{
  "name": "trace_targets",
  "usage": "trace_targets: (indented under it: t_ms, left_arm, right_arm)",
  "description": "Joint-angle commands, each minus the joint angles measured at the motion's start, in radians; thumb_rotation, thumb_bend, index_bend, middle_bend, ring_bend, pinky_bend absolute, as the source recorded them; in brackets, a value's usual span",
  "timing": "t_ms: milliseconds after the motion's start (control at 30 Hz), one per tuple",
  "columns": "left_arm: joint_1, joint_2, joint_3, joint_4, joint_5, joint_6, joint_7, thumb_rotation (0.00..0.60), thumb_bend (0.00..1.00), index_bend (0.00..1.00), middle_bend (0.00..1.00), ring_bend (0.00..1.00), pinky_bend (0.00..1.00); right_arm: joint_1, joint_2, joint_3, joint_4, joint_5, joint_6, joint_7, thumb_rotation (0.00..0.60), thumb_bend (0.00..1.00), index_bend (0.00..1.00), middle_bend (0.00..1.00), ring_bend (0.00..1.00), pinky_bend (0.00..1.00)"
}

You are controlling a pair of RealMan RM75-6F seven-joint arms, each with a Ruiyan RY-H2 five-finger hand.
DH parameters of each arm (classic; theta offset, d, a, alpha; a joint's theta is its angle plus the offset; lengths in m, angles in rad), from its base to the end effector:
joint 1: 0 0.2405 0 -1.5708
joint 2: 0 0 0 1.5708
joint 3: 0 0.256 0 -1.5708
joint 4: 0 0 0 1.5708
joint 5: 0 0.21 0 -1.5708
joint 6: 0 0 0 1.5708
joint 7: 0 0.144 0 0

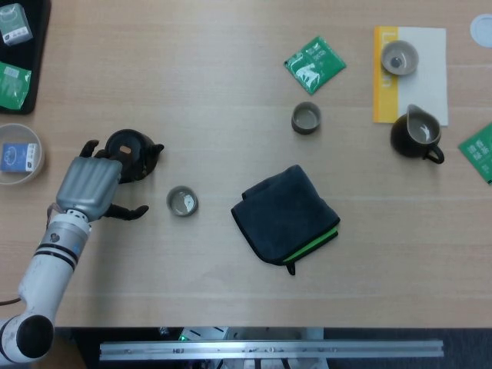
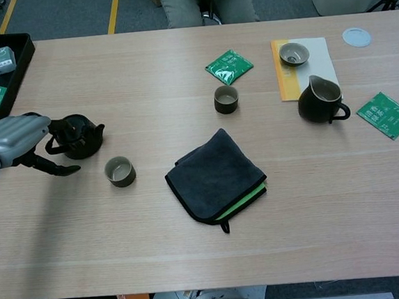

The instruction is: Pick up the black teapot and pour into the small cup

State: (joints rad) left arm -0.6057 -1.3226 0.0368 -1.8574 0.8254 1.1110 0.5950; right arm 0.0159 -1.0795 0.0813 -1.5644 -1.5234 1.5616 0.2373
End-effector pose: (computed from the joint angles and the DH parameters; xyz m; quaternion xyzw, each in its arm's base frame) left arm -0.2200 0.2548 0.0231 -0.7295 -0.4612 -0.2043 0.4619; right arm -0.3242 -0.1657 0.1898 0.5372 -0.4104 0.4521 0.5819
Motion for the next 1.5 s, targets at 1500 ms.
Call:
trace_targets:
  t_ms: [1500]
  left_arm:
    - [0.013,-0.039,0.011,0.024,-0.037,-0.017,0.012,0.362,0.17,0.33,0.38,0.29,0.08]
  right_arm:
    - [0.004,0.003,0.002,-0.01,0.006,-0.005,-0.012,0.6,0.19,0.46,0.42,0.29,0.32]
